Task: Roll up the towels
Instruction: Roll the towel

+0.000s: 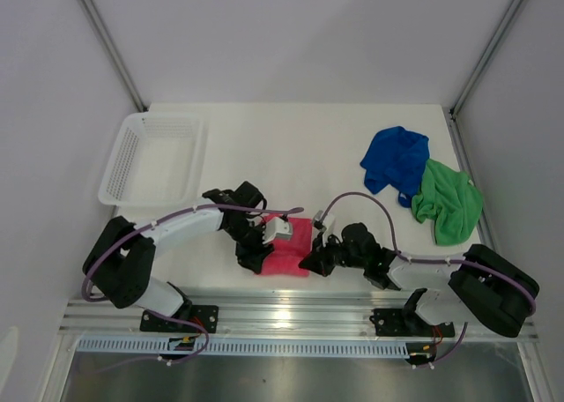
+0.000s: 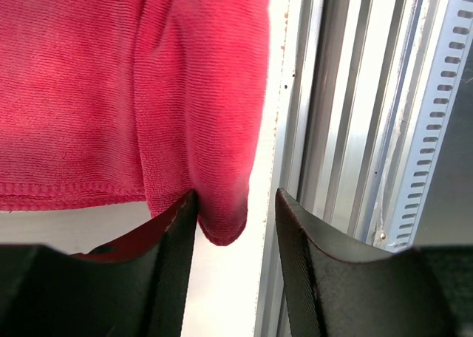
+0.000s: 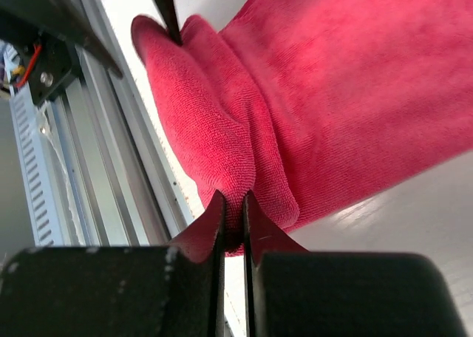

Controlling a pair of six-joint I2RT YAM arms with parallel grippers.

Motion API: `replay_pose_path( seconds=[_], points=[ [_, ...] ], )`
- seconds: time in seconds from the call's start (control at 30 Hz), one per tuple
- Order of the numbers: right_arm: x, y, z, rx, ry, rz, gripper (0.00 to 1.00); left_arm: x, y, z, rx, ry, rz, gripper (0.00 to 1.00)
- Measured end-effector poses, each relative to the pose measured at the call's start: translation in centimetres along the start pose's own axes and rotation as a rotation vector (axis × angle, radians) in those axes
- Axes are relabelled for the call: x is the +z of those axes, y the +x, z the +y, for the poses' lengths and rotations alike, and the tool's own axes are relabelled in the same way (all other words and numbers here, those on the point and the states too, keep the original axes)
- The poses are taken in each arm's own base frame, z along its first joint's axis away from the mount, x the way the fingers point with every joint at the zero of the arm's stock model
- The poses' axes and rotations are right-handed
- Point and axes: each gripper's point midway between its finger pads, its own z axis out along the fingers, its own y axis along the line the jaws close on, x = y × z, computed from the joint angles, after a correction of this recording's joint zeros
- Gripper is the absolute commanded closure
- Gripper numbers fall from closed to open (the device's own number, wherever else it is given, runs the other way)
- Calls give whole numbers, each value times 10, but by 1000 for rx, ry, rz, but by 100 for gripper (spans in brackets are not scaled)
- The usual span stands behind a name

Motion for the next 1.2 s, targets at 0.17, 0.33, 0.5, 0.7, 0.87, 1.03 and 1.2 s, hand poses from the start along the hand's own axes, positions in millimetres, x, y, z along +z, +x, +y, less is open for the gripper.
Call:
replay_pose_path(
  seconds=[0.17,0.33,0.5,0.7,0.87,1.03,1.2],
  points=[
    [-1,-5,-2,41,3,-18,100,3,2,-1,4,-9,-18,48],
    [0,-8,-1,52,-2,-29,100,7,2,8,-15,-50,-24,55],
    [-1,-9,-2,62,2,-32,100,15,3,15,-25,-67,-14,76],
    [-1,-6,1,80,-7,-20,100,20,7,13,-39,-57,-7,99],
    [-3,-1,21,75,-43,36,100,10,7,1,-36,-45,-12,96],
    [-9,-3,38,91,-90,64,100,7,11,-13,-48,1,-3,90],
    [-10,2,32,136,-85,95,100,9,12,-17,-71,36,-5,73]
  ],
)
